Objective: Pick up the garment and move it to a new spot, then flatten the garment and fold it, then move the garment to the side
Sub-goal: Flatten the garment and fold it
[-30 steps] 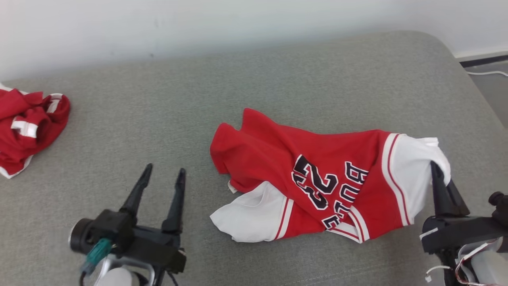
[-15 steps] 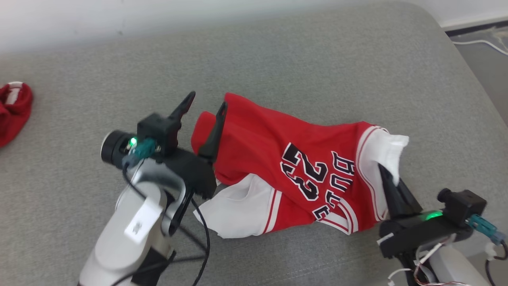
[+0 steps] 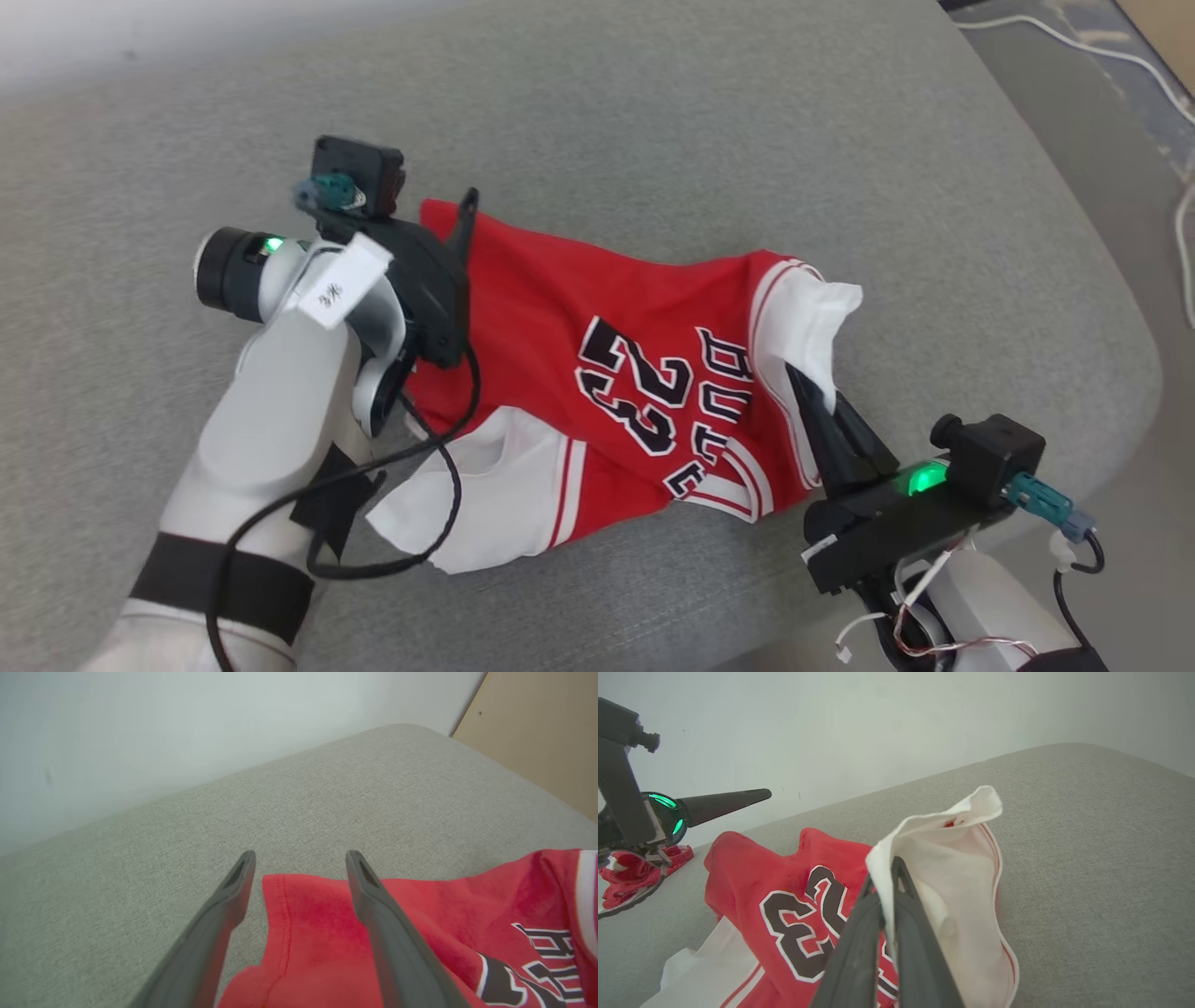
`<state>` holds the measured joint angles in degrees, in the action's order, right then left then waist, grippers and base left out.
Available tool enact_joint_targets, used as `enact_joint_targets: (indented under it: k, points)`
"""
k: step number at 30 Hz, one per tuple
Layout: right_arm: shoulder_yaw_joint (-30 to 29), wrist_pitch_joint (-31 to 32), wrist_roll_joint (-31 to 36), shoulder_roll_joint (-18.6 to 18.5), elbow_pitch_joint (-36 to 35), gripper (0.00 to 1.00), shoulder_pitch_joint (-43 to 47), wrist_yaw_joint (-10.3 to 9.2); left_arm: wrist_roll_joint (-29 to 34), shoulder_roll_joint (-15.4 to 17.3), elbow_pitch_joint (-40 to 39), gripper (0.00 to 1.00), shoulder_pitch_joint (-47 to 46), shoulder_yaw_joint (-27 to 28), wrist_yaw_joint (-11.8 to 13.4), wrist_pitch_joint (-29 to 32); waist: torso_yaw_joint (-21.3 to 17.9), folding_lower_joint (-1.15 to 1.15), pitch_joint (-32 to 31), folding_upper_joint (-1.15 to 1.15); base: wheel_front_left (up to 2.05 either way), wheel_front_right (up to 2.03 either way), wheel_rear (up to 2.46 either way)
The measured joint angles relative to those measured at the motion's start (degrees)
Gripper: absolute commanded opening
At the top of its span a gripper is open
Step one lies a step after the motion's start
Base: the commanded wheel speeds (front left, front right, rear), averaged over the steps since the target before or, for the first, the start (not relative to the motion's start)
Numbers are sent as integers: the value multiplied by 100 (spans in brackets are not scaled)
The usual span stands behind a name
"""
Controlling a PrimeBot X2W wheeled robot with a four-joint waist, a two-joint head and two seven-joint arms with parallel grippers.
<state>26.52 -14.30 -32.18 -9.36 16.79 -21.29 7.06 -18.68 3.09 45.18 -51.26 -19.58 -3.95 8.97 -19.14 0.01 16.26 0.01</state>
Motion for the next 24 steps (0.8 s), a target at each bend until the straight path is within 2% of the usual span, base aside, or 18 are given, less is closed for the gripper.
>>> enact_joint_targets:
  k: [13,19,24]
  points:
    - [376,-1,-111,145,11,0,-289,1,-202,125,1300,100,-572,291,145,367,-655,0,314,0,0,0,0]
    - [387,-10,-142,140,20,0,-291,1,-274,146,1653,100,-934,443,305,397,-779,0,402,0,0,0,0]
    - [432,-18,-167,133,16,0,-318,1,-288,236,1984,100,-971,463,320,522,-816,0,444,0,0,0,0]
